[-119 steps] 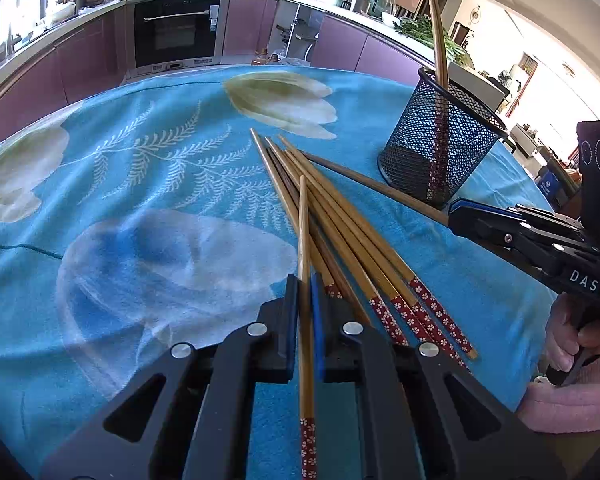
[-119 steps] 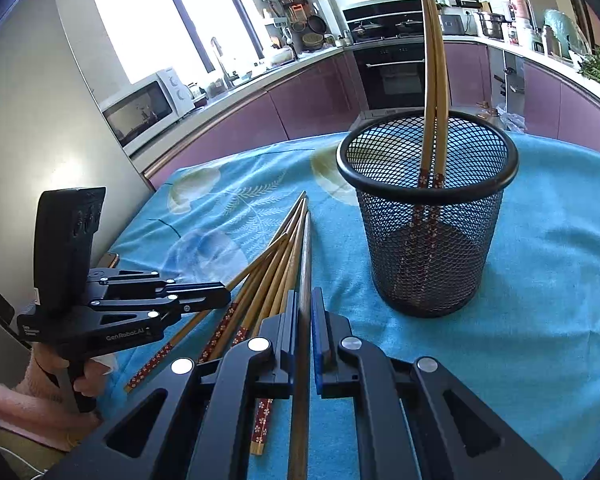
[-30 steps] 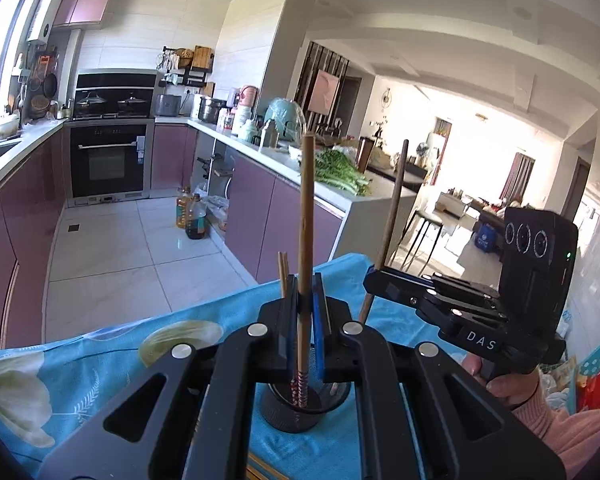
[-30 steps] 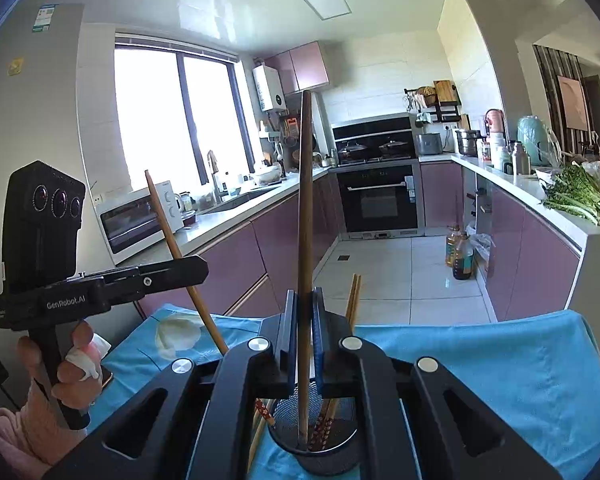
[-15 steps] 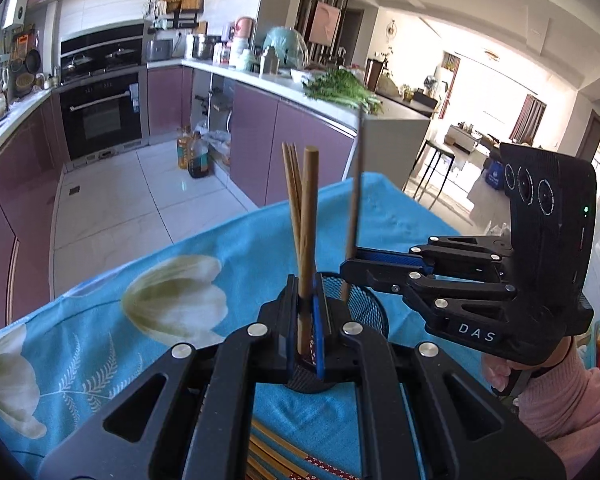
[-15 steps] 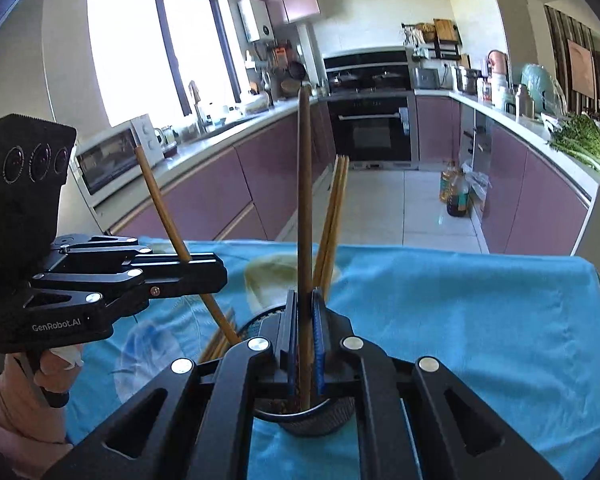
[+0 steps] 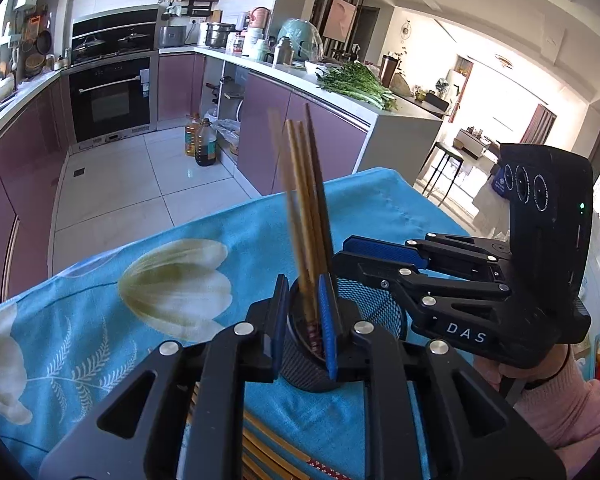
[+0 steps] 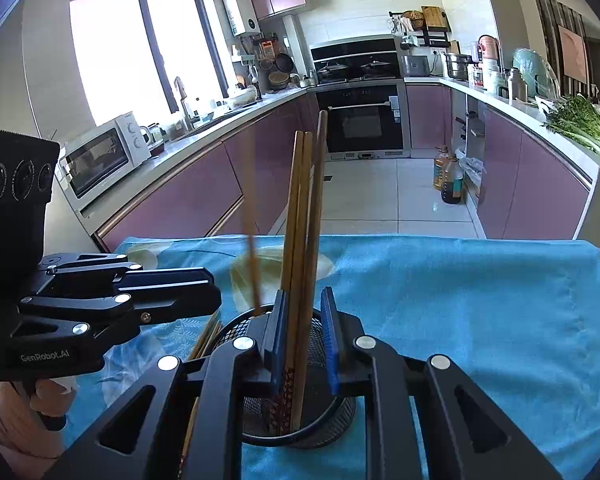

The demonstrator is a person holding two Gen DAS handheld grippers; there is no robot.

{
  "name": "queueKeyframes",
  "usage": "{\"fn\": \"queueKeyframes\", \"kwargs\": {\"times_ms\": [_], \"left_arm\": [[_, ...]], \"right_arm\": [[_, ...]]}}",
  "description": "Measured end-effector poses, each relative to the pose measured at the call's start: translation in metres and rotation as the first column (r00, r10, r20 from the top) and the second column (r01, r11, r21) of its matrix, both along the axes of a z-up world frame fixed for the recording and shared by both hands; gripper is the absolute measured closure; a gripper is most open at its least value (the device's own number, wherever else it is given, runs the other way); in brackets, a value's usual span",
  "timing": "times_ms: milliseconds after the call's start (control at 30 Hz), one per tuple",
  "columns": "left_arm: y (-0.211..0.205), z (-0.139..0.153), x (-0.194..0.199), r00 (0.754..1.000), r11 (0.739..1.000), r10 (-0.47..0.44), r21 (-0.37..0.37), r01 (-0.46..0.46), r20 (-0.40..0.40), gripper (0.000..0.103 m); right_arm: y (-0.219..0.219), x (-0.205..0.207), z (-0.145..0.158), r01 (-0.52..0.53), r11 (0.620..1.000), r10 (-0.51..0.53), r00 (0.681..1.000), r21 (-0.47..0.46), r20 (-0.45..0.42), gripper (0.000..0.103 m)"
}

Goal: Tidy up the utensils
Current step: 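Drop the left tool's chopstick into the cup and open while the right tool releases its chopstick, then move both open tools back down to the remaining chopsticks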

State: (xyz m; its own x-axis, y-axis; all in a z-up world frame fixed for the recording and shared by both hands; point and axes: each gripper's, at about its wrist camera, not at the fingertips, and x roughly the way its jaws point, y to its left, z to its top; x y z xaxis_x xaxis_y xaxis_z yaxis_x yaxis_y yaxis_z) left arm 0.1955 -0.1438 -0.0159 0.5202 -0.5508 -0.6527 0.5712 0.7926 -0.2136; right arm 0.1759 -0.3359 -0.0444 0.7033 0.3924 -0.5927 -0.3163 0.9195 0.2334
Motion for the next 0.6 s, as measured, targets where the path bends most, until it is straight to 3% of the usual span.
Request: {"fn": "queueKeyframes", "kwargs": {"times_ms": [300, 467, 600], "left_arm": [[0.04, -0.008, -0.023, 0.995, 0.996, 0.093, -0.013, -0.093, 0.047, 0.077], [0.066, -0.016, -0.045, 0.989, 0.991, 0.132, 0.012, -0.133, 0.073, 0.068], [0.082, -0.033, -0.06, 0.987, 0.986, 0.155, 0.047, -0.158, 0.05, 0.067]], "right_arm": [[0.002, -0.031, 0.017, -0.019, 1.0, 0.019, 0.997, -0.005, 0.079, 0.078], [0.015, -0.063, 0.026, -0.126, 0.992, 0.125, 0.985, -0.002, 0.119, 0.071], [0.033, -0.084, 0.016, -0.242, 0.97, 0.24, 0.967, 0.017, 0.079, 0.067]]}}
